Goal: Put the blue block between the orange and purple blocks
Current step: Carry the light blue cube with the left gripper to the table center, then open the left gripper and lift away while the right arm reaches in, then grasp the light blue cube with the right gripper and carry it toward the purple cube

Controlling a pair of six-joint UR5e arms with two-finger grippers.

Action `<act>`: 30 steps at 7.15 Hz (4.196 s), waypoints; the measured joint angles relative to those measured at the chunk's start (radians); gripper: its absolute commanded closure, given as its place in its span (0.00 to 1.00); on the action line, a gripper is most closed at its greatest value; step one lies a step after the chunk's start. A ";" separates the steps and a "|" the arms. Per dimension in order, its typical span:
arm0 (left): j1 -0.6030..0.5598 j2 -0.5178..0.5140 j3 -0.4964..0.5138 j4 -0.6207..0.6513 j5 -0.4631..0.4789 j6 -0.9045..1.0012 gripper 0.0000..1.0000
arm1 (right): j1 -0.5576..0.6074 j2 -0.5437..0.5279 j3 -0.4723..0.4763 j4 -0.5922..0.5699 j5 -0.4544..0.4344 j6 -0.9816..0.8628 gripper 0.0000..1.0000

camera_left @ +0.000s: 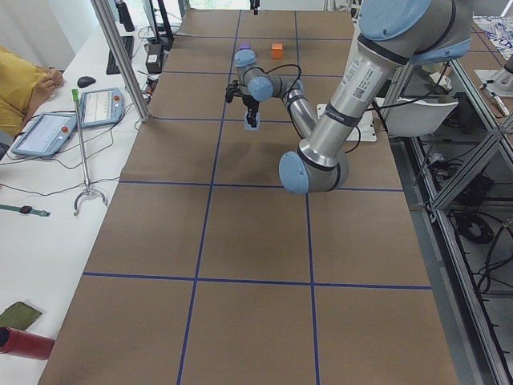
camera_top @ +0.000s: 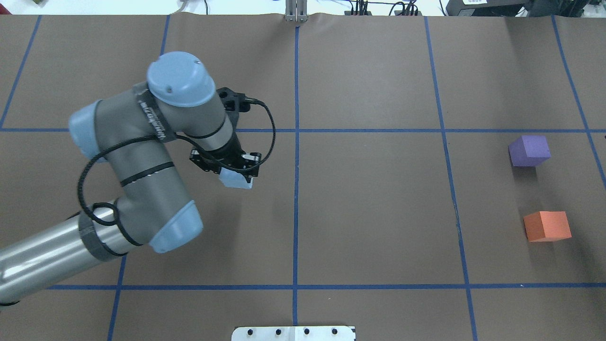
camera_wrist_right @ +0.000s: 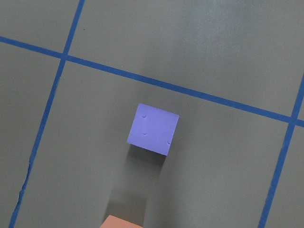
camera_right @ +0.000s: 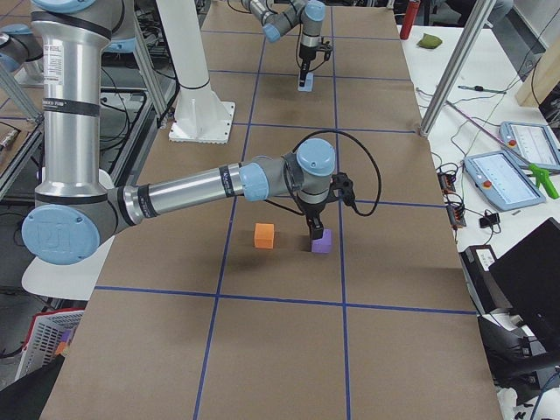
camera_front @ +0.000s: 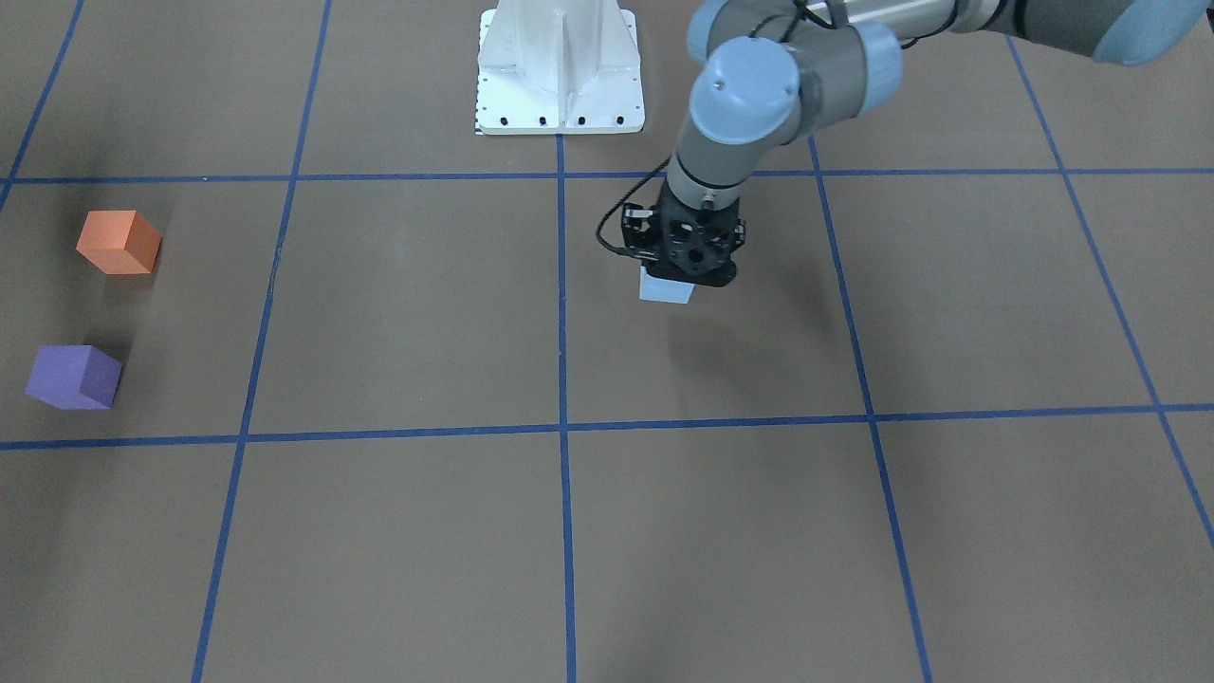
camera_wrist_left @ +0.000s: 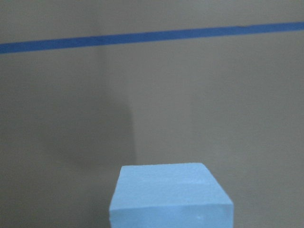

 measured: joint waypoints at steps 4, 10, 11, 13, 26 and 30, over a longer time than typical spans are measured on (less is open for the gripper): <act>0.129 -0.357 0.423 -0.118 0.123 -0.120 0.88 | -0.031 0.009 0.001 0.001 -0.003 0.070 0.00; 0.177 -0.457 0.603 -0.187 0.157 -0.166 0.01 | -0.068 0.017 0.004 0.004 -0.005 0.100 0.00; 0.175 -0.457 0.584 -0.165 0.157 -0.168 0.00 | -0.075 0.021 0.005 0.008 -0.007 0.107 0.00; 0.158 -0.426 0.462 -0.097 0.153 -0.169 0.01 | -0.106 0.030 0.005 0.052 -0.013 0.182 0.00; -0.140 0.256 -0.255 0.059 0.073 0.047 0.01 | -0.844 0.599 -0.238 0.244 -0.556 1.120 0.00; -0.137 0.257 -0.251 0.059 0.073 0.039 0.01 | -0.872 0.604 -0.274 0.255 -0.571 1.122 1.00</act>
